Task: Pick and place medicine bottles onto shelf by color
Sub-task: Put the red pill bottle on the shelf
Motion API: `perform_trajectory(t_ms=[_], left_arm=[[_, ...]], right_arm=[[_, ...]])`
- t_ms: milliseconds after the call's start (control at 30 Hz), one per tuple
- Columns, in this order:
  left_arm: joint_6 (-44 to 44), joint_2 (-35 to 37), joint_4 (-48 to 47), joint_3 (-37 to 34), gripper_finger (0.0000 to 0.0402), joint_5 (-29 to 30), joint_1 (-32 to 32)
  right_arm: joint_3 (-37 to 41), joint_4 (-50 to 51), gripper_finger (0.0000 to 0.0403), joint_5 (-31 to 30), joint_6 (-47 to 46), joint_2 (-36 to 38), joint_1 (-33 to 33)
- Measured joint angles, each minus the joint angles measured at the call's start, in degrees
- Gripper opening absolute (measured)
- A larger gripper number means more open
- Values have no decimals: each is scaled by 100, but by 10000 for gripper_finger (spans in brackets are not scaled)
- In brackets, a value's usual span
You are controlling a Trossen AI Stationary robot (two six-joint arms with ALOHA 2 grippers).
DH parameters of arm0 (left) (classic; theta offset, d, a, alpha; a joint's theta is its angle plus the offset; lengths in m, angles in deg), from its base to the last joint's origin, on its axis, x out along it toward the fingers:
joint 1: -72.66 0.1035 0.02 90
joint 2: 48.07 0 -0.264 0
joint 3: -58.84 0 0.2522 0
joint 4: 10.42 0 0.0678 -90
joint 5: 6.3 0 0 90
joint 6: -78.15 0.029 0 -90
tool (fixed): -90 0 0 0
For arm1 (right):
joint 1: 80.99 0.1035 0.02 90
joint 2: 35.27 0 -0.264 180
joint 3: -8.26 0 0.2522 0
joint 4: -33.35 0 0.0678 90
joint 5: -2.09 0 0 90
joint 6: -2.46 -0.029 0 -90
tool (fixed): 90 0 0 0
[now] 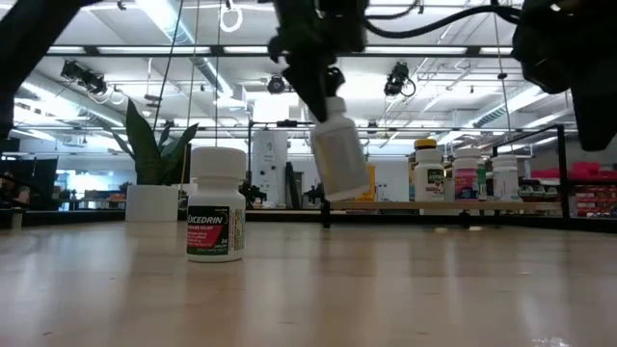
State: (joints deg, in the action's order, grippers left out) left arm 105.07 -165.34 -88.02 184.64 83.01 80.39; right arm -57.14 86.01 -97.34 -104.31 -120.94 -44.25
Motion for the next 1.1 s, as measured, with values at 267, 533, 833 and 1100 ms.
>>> perform_trajectory(t_ms=[267,533,833,1100], left_arm=[[-100,-1031,-139,1076,254,2,21],[-389,-1226,-249,1242,256,-4,37],[-712,-1226,-234,1240,302,-6,52],[-680,-1226,-785,1444,357,34,65]], right_arm=[[0,-72,299,-90,-111,108,30],[0,-118,299,-24,-32,106,28],[0,-138,299,-136,64,104,-20],[0,-151,299,-229,210,104,-97]])
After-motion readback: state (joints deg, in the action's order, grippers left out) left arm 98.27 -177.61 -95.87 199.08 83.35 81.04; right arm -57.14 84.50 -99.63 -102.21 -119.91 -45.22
